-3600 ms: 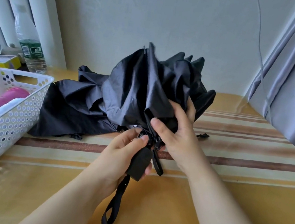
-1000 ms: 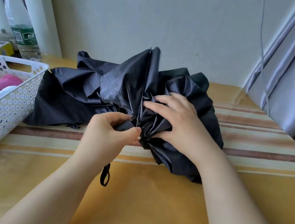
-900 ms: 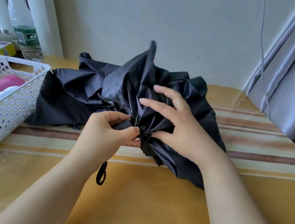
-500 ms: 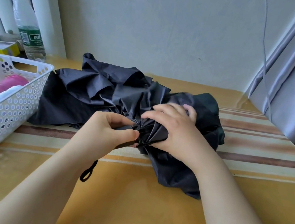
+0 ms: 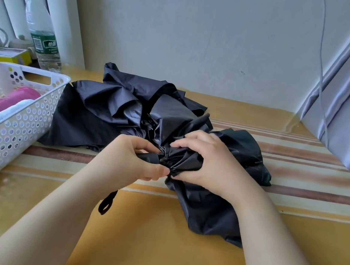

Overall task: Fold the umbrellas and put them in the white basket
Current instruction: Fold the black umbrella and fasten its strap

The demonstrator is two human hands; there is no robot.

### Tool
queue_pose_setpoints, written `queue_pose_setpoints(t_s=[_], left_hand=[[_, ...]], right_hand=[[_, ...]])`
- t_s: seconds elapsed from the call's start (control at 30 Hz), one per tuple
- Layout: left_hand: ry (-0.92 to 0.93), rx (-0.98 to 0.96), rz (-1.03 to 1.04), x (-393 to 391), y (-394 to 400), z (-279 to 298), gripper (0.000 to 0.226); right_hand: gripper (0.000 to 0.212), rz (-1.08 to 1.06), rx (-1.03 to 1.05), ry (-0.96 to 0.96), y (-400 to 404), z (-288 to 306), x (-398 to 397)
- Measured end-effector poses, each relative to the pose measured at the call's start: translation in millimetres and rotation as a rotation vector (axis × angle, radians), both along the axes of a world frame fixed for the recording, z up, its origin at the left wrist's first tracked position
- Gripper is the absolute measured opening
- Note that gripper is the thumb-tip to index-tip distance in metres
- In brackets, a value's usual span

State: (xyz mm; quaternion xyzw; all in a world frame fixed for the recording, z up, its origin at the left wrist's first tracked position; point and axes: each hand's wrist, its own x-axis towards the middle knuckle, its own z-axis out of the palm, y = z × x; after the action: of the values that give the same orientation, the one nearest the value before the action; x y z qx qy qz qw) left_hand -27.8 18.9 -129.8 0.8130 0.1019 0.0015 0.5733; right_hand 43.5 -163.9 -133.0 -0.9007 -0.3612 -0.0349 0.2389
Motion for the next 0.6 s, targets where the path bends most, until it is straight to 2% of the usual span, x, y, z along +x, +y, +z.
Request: queue_pose_setpoints(t_s=[0.1,0.23,0.33,0.4,0.6], left_hand=[[0.009,-0.067,0.008,-0.5,1.4,-0.3,0.041],[-0.001,-0.103,0.008,0.6,2.5,-2.3,0.041],[-0.005,-0.123,-0.006,1.9,2.3,-4.3,0.041],[-0.015,-0.149,-0.011,2.0,2.1,-4.6,0.038],[-0.076,-0.179,0.018,3.0,1.0,-6.6,0.022]], right_hand=[[0.063,0.091,0.027,0.108,-4.3,7.3,-4.7],[0.055,0.087,-0.147,0.029,1.4,1.3,-2.9],[0.059,0.024,-0.261,-0.068,5.1,-6.4,0.1],[0.059,0.002,-0.244,-0.122,6.4,-8.7,-0.1],[0.053,0.000,-0.136,-0.127,6.2,-12.8,4.1]])
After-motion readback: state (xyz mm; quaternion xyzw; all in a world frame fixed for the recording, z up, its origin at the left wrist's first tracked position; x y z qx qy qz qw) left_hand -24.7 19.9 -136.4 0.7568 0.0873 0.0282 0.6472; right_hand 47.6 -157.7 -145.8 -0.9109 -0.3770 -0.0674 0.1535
